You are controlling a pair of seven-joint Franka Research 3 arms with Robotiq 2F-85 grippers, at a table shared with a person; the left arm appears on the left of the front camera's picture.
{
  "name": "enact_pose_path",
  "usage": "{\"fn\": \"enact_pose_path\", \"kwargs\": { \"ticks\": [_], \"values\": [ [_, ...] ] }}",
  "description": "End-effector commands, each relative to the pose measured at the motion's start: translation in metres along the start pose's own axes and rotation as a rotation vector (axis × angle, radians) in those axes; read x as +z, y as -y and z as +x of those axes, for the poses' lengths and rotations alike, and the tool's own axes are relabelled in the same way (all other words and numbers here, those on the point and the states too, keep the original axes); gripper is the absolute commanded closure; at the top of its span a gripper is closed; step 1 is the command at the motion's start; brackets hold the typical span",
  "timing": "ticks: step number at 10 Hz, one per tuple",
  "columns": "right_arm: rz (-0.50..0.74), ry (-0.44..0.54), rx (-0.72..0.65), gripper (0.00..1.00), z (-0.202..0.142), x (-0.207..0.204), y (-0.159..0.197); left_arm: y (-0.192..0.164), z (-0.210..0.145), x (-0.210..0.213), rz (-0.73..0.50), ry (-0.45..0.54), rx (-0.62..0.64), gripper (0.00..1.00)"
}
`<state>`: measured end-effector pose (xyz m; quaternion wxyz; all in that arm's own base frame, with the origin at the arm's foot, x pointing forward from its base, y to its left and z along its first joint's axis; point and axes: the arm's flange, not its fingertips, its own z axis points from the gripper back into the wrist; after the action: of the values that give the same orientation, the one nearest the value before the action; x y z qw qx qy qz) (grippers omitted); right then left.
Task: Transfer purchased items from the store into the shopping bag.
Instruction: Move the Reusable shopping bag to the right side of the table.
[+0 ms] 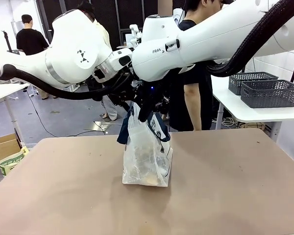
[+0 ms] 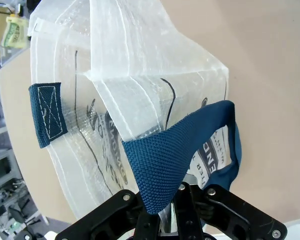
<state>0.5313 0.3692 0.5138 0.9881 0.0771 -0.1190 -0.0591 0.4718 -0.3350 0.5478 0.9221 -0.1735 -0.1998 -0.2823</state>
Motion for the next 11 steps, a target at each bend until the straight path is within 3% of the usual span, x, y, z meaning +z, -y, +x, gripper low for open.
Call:
{"fn": "enact_pose_path", "kwargs": {
  "ticks": [1, 4, 11],
  "values": [
    [0.025, -0.002, 0.008, 1.0, -0.001, 0.0, 0.005, 0.0, -0.004, 0.0, -0.039, -0.026, -0.042, 0.0],
    [0.024, -0.005, 0.008, 1.0, -0.002, -0.001, 0.005, 0.004, -0.008, -0.013, -0.039, -0.093, -0.05, 0.0],
    [0.025, -0.006, -0.001, 1.0, -0.003, -0.002, 0.006, 0.007, -0.014, -0.025, 0.005, -0.144, -0.087, 0.0]
  ]
}}
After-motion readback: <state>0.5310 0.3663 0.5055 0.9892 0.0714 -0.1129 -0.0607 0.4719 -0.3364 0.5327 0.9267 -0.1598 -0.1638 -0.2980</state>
